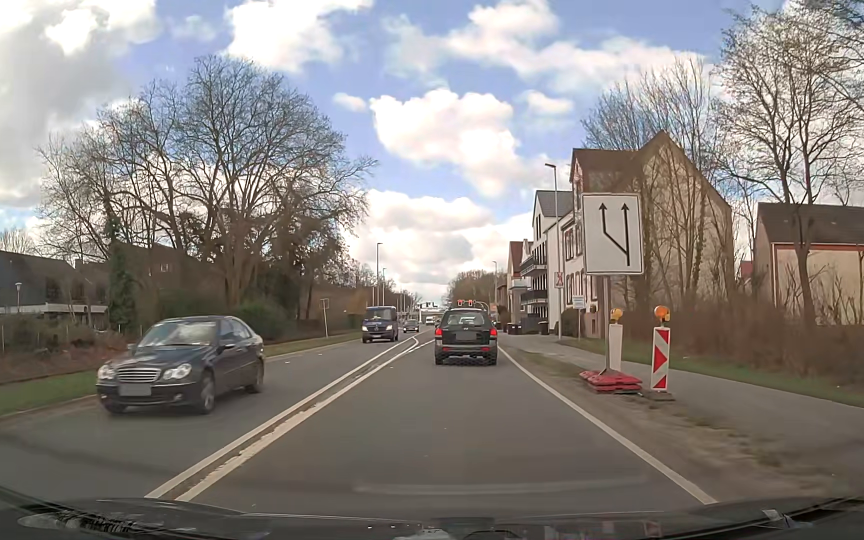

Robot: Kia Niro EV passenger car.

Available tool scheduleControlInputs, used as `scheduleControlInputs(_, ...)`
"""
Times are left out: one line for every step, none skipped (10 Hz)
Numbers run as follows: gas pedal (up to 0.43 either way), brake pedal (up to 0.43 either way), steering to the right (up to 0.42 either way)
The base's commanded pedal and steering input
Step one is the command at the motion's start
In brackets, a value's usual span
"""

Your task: Follow the waypoints while adhering to traffic rules and regulations

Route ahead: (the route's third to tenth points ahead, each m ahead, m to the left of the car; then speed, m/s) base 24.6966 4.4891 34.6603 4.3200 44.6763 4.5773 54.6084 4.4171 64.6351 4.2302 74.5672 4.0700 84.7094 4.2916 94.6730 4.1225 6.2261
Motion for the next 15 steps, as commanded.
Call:
scheduleControlInputs(0.22, 0.0, 0.0)
scheduleControlInputs(0.22, 0.0, 0.0)
scheduleControlInputs(0.22, 0.0, 0.0)
scheduleControlInputs(0.209, 0.0, 0.0)
scheduleControlInputs(0.209, 0.0, 0.0)
scheduleControlInputs(0.197, 0.0, 0.0)
scheduleControlInputs(0.197, 0.0, 0.0)
scheduleControlInputs(0.197, 0.0, 0.0)
scheduleControlInputs(0.197, 0.0, 0.0)
scheduleControlInputs(0.209, 0.0, 0.0)
scheduleControlInputs(0.22, 0.0, 0.0)
scheduleControlInputs(0.22, 0.0, 0.0)
scheduleControlInputs(0.209, 0.0, 0.0)
scheduleControlInputs(0.197, 0.0, 0.0)
scheduleControlInputs(0.189, 0.0, 0.0)
